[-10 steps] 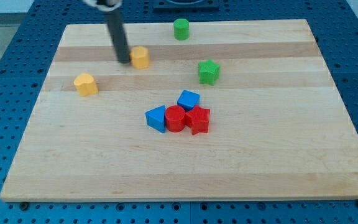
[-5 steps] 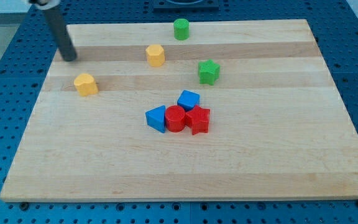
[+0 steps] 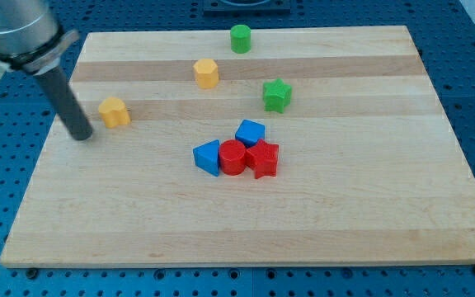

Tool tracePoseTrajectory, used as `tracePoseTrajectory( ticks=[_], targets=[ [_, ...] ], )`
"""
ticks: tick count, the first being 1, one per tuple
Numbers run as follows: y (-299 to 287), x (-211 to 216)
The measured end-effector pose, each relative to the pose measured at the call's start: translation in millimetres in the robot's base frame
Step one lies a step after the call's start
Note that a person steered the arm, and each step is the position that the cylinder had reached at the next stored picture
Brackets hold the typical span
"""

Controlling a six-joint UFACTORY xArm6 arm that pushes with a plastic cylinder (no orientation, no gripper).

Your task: Place the heart left next to the hexagon

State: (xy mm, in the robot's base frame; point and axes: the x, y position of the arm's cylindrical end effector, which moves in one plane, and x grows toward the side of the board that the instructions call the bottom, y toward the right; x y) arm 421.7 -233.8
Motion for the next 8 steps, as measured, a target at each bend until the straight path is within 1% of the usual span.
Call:
tracePoseTrajectory(
  ticks=[3, 4, 5, 6, 7, 8],
  targets=[
    [106, -160],
    [109, -171],
    [109, -171],
    [72, -168],
    [12, -128],
    [13, -45]
  ],
)
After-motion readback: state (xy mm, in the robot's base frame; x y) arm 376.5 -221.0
